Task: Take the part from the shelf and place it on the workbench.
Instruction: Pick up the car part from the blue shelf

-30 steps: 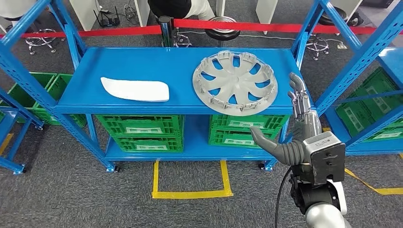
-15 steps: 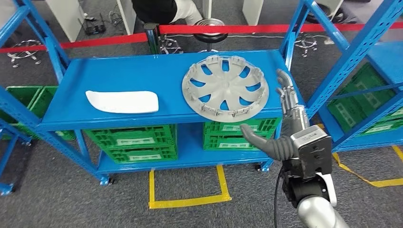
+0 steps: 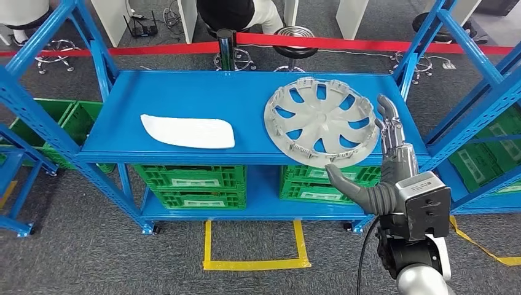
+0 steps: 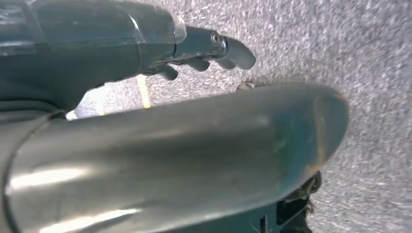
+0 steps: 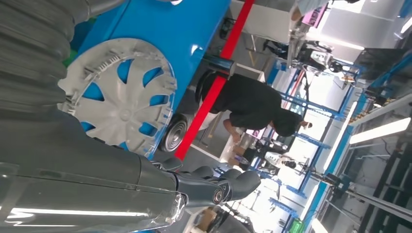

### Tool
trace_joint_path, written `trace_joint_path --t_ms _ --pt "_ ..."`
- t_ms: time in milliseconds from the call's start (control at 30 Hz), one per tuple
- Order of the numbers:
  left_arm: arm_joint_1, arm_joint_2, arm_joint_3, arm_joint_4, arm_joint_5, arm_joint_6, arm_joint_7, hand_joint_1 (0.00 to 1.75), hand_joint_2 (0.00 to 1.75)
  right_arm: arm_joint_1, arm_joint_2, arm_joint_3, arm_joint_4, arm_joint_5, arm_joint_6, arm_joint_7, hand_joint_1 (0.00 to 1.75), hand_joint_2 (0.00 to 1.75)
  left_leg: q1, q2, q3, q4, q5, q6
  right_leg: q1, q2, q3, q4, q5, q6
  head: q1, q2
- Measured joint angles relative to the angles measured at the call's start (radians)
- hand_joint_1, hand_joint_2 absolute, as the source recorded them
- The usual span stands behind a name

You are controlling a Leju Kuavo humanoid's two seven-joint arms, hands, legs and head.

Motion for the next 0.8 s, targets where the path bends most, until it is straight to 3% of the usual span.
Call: trace_joint_path --t_ms 33,100,200,267,333,400,467,533,567,667,733,800 --pt "-0.001 -0.002 -0.002 0.0 0.0 0.0 0.0 0.0 0.0 -0.001 -0.001 0.0 0.0 0.0 0.0 0.0 0.0 1.75 0.001 -0.001 0.0 -0.002 -0.002 -0.003 0.005 -0.001 0.012 -0.029 0.004 -0.011 -0.001 0.0" --pt "-0.001 -0.004 -0.008 0.0 0.0 0.0 0.0 0.0 0.0 -0.002 -0.002 -0.002 -0.001 0.0 0.0 0.0 0.0 1.75 0.002 0.0 0.0 -0.008 -0.001 -0.011 0.008 -0.002 0.024 -0.057 -0.002 -0.016 0.003 0.0" --pt "-0.001 -0.004 -0.013 0.0 0.0 0.0 -0.001 0.0 0.0 -0.001 -0.003 -0.003 -0.001 0.0 0.0 0.0 0.0 1.75 0.002 -0.002 -0.011 0.029 -0.027 -0.03 -0.006 -0.007 0.06 -0.107 0.004 -0.006 0.001 0.0" --pt "-0.001 -0.002 -0.014 0.0 0.0 0.0 -0.001 0.0 0.0 -0.002 -0.003 -0.002 -0.001 0.0 0.0 0.0 0.0 1.75 0.011 -0.004 -0.074 0.137 -0.071 -0.045 -0.012 -0.009 0.075 -0.118 0.002 -0.001 -0.011 0.0" --pt "0.0 0.0 -0.017 0.0 0.0 0.0 -0.001 0.0 0.0 0.0 -0.002 -0.001 0.0 0.0 0.0 0.001 0.0 1.75 0.022 -0.003 -0.137 0.219 -0.081 -0.057 -0.018 -0.009 0.081 -0.116 -0.006 0.005 -0.022 0.0" --pt "0.002 0.001 -0.018 0.001 0.0 0.0 -0.001 0.0 0.0 0.0 -0.002 0.0 0.001 0.0 0.0 0.001 0.0 1.75 0.032 0.0 -0.137 0.176 -0.018 -0.069 -0.027 -0.008 0.089 -0.106 -0.021 0.018 -0.032 0.0" --pt "0.001 0.001 -0.019 0.001 0.0 0.0 -0.001 0.0 0.0 0.0 -0.002 0.001 0.001 0.0 0.0 0.001 0.0 1.75 0.038 0.005 -0.097 0.074 0.044 -0.082 -0.034 -0.006 0.094 -0.085 -0.043 0.037 -0.045 0.0" --pt "0.0 0.001 -0.019 0.001 0.0 -0.001 -0.001 0.0 0.0 0.0 -0.003 0.001 0.0 0.0 0.0 0.003 0.0 1.75 0.037 0.008 -0.077 0.032 0.05 -0.072 -0.034 -0.003 0.092 -0.07 -0.058 0.052 -0.053 0.0" --pt "0.001 0.001 -0.019 0.001 0.001 -0.001 -0.001 0.0 0.0 -0.001 -0.003 0.0 0.0 0.0 -0.001 0.004 0.0 1.75 0.035 0.009 -0.077 0.031 0.045 -0.061 -0.033 -0.003 0.093 -0.069 -0.06 0.056 -0.053 0.0" --pt "0.001 0.002 -0.019 0.001 0.002 -0.001 0.0 0.0 0.0 -0.001 -0.003 0.0 -0.001 0.0 -0.003 0.004 0.0 1.75 0.035 0.007 -0.073 0.031 0.04 -0.037 -0.036 -0.003 0.091 -0.057 -0.076 0.064 -0.036 0.0" --pt "0.001 0.002 -0.019 0.001 0.003 -0.001 -0.001 0.0 0.0 -0.002 -0.003 -0.001 -0.001 0.001 -0.003 0.005 0.0 1.75 0.034 0.007 -0.066 0.029 0.035 -0.027 -0.037 -0.003 0.049 0.03 -0.119 0.068 -0.023 0.0" --pt "0.0 0.003 -0.019 0.002 0.003 -0.001 -0.001 0.0 0.0 -0.001 -0.003 -0.001 -0.001 0.001 -0.003 0.005 0.0 1.75 0.028 0.008 -0.059 0.029 0.028 -0.018 -0.036 -0.003 -0.027 0.163 -0.164 0.067 -0.008 0.0"
